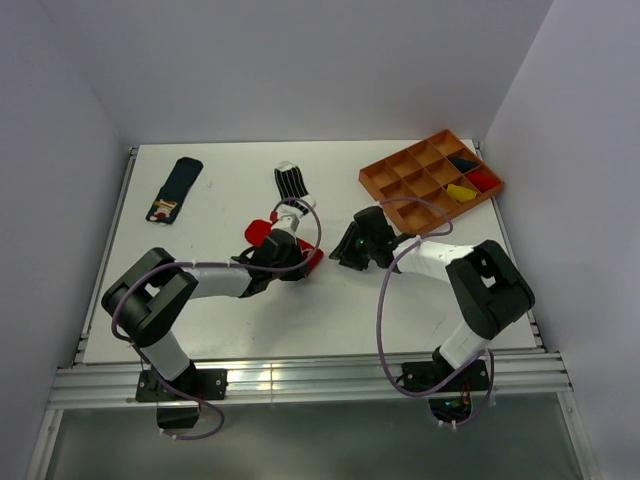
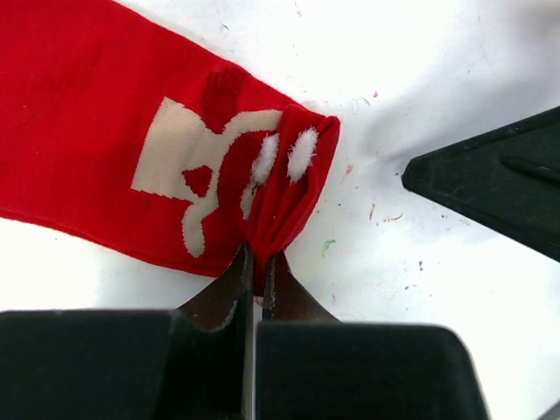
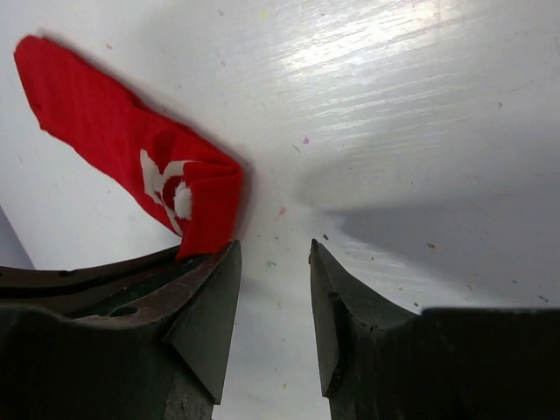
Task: Roll the socks
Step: Roll the sock at the center of the board.
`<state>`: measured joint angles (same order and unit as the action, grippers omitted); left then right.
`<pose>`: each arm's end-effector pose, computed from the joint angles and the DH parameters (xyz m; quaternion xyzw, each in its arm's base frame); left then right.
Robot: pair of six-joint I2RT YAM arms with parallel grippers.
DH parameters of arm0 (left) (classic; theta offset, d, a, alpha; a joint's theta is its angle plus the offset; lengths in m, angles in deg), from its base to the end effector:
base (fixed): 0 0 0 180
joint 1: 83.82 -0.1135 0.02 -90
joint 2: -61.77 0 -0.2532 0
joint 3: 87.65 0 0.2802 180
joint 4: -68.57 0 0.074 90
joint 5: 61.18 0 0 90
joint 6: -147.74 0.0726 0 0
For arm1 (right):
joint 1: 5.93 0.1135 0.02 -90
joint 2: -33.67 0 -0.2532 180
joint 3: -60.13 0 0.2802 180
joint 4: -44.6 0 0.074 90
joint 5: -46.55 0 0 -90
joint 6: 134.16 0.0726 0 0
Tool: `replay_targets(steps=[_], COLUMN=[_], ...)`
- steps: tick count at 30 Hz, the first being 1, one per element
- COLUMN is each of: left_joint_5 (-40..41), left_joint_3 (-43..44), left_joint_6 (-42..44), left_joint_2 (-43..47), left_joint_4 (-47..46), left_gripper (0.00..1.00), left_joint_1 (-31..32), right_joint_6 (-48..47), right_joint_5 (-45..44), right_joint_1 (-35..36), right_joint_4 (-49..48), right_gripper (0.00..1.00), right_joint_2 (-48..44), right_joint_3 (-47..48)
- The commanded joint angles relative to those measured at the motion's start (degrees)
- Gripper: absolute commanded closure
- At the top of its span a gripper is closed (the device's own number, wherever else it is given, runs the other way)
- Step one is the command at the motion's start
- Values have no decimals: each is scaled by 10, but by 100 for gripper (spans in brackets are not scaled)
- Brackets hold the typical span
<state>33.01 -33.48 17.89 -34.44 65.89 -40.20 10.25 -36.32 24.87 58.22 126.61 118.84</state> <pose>0.2706 -0.2505 0.0847 0.0141 0.9034 -0.2598 0.3409 0.3069 0.1934 0.1005 0.1686 0.9162 0.2857 0.2249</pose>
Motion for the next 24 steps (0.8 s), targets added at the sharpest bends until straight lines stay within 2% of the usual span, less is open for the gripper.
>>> replay_targets(steps=[1, 10, 24], left_joint_5=[-37, -88, -112], left_joint_3=[2, -18, -15], left_joint_6=[-34, -84, -93], left_joint_2=[1, 1, -20], left_joint_4=[-2, -32, -41], left_gripper=[100, 100, 100], left_joint_1=[-4, -26, -33], right_joint_6=[37, 72, 77], right_joint_5=[-13, 16, 61], right_joint_1=[-1, -1, -1], right_joint_4=[-58, -135, -152], right_gripper=[55, 57, 56], right_joint_2=[-16, 49, 100], right_joint_3=[-22, -33, -16])
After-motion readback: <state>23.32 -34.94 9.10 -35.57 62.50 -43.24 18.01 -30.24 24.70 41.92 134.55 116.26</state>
